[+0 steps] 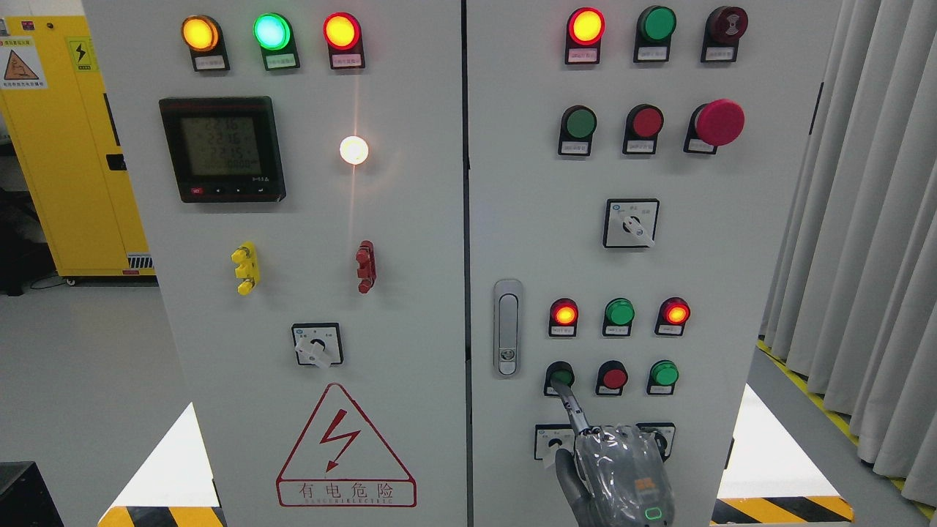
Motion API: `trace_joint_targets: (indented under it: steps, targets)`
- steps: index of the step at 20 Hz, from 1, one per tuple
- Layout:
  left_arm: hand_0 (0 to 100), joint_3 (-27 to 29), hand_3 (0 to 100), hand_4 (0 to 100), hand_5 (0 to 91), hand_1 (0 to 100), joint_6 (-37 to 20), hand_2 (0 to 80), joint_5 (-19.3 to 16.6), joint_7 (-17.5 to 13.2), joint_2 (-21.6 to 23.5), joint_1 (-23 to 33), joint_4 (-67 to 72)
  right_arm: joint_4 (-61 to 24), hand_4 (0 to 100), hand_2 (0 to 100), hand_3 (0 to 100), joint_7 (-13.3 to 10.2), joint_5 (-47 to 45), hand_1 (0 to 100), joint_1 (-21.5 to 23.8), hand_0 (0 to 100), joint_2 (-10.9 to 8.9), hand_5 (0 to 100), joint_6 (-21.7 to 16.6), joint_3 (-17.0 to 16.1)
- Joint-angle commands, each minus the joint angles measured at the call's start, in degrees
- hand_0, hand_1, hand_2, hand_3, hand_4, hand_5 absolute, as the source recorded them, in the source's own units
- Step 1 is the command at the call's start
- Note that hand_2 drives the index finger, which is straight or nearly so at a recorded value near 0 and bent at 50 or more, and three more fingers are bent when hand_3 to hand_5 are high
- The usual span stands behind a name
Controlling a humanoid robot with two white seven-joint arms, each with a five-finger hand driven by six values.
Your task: Press green start button
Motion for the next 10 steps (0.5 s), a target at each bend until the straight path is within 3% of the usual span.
trace_joint_targets:
  steps: [1, 6, 10]
  targets:
    - [12, 0.01, 0, 0, 0.0, 56, 0.01, 0.0, 0.00, 0.00, 0.00, 0.00, 0.00, -0.93, 100, 0, 99, -0.02, -0.57, 100, 0.19, 71, 0.11, 100, 0.06, -3.52]
    - [12, 0.01, 0, 0, 0.0, 56, 0.01, 0.0, 0.00, 0.00, 0.00, 0.00, 0.00, -3.39, 100, 0, 99, -0.02, -2.68, 100, 1.68, 70, 0.11, 100, -0.03, -4.14]
    - [12, 0.01, 0, 0, 0.0, 56, 0.01, 0.0, 0.00, 0.00, 0.00, -0.08, 0.00, -6.20, 100, 0, 99, -0.02, -3.56, 100, 2.74, 72, 0.11, 100, -0.64, -2.74]
